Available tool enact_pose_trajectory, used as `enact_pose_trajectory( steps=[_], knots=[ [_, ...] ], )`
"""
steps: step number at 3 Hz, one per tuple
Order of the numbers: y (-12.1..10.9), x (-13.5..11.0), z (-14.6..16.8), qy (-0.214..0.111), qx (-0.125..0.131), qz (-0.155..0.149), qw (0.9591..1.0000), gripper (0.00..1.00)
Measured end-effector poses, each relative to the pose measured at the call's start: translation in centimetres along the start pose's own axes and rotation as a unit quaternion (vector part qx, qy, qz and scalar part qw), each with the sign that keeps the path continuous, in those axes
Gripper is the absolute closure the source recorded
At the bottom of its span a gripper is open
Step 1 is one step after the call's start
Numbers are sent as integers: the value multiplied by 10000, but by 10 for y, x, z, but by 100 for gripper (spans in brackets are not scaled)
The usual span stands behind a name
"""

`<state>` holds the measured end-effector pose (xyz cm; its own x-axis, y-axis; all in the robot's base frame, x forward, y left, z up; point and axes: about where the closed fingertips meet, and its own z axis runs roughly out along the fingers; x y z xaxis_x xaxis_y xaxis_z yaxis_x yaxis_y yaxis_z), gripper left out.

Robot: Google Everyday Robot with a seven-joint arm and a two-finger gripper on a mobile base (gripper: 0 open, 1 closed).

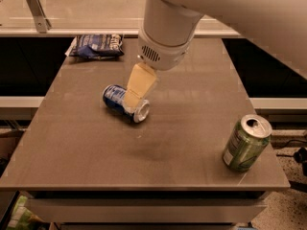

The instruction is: Place pepsi can upright

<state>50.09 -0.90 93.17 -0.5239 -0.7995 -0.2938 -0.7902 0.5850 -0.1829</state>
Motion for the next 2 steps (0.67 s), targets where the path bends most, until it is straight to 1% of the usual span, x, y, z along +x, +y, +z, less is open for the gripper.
enact_pose_trajectory(
  steps=[1,2],
  knots=[
    [0,0,0,-1,1,0,10000,0],
    [2,0,-3,140,43,-35,9999,0]
  ],
)
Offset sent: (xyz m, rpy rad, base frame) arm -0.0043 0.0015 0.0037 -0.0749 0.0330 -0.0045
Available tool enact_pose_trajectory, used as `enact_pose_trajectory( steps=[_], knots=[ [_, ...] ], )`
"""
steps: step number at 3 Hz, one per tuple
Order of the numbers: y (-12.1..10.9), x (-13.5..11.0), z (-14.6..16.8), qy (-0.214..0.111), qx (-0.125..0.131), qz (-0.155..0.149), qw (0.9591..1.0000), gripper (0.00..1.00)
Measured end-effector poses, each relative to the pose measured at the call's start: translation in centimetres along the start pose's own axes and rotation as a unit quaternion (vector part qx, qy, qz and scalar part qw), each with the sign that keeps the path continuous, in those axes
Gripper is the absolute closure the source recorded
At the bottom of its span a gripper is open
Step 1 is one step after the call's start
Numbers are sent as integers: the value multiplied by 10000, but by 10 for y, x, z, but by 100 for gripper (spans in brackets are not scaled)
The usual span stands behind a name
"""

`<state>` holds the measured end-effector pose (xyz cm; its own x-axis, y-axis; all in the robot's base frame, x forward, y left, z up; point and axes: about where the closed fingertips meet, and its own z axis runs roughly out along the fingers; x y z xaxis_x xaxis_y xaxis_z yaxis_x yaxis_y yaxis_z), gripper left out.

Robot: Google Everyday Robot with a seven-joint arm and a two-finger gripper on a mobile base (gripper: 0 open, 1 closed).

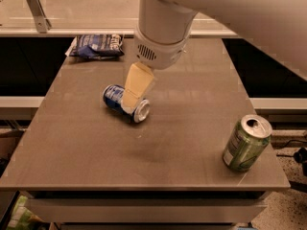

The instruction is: Place pepsi can upright

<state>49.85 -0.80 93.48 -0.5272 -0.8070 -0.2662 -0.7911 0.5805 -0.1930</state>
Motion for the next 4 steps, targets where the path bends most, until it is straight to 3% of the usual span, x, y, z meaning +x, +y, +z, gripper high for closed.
enact_pose_trajectory(
  steps=[2,4],
  knots=[
    [18,-14,2,401,55,-192,9990,0],
    [31,-44,19,475,-17,-347,9983,0]
  ],
)
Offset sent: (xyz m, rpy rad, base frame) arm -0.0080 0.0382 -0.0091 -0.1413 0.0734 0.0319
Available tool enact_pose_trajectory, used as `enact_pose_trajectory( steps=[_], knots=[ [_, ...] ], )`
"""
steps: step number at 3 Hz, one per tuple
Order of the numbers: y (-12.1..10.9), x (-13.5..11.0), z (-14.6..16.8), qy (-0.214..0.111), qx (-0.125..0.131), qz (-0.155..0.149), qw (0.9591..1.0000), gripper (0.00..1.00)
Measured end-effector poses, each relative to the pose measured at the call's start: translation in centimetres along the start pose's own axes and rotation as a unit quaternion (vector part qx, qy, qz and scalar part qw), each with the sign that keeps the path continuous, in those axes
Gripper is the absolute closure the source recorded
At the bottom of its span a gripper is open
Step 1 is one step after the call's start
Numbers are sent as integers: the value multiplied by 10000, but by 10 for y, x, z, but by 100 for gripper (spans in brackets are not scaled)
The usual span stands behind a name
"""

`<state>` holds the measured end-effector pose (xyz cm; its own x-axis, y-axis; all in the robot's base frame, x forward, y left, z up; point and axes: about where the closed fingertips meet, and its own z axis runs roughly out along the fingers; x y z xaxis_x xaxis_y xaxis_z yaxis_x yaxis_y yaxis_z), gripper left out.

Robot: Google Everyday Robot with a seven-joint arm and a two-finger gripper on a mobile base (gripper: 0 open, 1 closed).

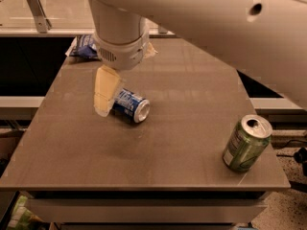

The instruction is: Place pepsi can upright

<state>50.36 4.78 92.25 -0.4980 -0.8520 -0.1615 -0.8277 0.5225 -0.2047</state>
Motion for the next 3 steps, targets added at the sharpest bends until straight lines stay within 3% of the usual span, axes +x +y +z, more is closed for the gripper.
enact_pose_trajectory(
  steps=[2,3],
  knots=[
    [-4,-21,33,55,-265,27,9996,0],
    [-10,-21,47,64,-386,135,9991,0]
  ],
)
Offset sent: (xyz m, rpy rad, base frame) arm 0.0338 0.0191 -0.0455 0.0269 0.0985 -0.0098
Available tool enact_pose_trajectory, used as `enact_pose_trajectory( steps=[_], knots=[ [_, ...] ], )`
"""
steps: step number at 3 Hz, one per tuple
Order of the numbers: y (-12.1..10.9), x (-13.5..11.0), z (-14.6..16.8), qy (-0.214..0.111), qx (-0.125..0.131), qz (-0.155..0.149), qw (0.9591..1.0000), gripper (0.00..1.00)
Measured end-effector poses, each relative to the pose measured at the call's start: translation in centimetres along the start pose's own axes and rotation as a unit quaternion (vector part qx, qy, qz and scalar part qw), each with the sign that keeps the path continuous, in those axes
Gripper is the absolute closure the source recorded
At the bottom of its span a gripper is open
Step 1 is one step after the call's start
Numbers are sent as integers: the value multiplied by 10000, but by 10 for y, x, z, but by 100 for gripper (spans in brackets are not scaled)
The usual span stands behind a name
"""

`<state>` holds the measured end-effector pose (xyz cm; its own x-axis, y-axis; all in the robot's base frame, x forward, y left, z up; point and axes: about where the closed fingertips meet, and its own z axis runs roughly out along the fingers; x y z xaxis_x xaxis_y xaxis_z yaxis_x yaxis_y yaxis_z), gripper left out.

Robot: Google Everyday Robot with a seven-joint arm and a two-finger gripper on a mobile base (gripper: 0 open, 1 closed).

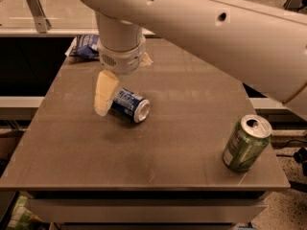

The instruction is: Place pepsi can upright

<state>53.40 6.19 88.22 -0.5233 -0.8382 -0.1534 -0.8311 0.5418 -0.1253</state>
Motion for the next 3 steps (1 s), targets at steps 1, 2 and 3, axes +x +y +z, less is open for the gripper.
enact_pose_trajectory(
  steps=[1,2,3],
  knots=[
    [-11,7,10,-45,-68,204,9998,0],
    [-16,11,18,-77,-130,292,9995,0],
    [-11,6,27,-58,-181,222,9996,0]
  ],
)
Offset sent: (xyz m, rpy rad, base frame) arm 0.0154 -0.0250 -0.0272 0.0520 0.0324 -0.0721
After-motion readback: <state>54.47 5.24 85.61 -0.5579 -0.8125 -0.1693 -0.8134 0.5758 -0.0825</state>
